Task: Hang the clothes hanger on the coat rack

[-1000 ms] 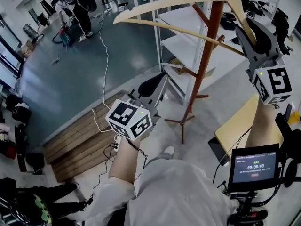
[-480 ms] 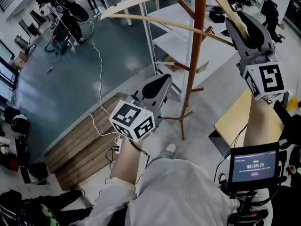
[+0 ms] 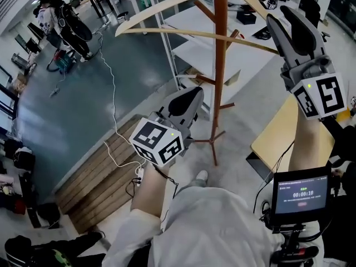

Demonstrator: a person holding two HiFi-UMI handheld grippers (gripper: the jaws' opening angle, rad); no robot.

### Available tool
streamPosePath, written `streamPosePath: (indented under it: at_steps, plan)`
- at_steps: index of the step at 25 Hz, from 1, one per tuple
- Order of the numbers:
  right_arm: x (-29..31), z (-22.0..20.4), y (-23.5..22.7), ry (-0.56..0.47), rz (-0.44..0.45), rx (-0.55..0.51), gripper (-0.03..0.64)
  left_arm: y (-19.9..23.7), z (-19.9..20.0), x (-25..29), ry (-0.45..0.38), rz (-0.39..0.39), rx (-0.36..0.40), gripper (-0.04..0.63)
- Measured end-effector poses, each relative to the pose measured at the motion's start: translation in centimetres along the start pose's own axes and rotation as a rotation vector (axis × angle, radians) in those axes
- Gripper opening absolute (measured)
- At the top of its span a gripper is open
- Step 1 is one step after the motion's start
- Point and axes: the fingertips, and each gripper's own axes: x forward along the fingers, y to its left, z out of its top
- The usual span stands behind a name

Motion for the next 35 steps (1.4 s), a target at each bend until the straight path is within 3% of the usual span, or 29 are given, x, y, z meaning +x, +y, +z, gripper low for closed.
streamPosePath:
  at_steps: [5,11,17,26,35]
  plan:
    - [-1.7,2.3,-0.7,-0.098,0.015,0.092,0.137,-0.9,-0.6,1.6,0.004,-0.044,0.002,0.002]
    - [-3.0,3.2,-1.1,-0.107,0.006,0.090,0.137,-1.5,-0.6,3.5,0.000,-0.100,0.001,0.002]
    - [-4.7,0.7,-0.6,-0.035,-0.014,0.072,0.137,-3.2,-1.1,6.3,0.004,-0.197,0.000,0.002]
    - [-11.4,-6.0,-0.1,0.122,-0.120,0.149,0.135,-9.6,-5.3,11.7,0.059,-0.411,-0.062,0.002]
    - [-20.8,-12.1,1.0,0.316,-0.314,0.198,0.135,-17.1,-9.5,15.7,0.122,-0.622,-0.130,0.002]
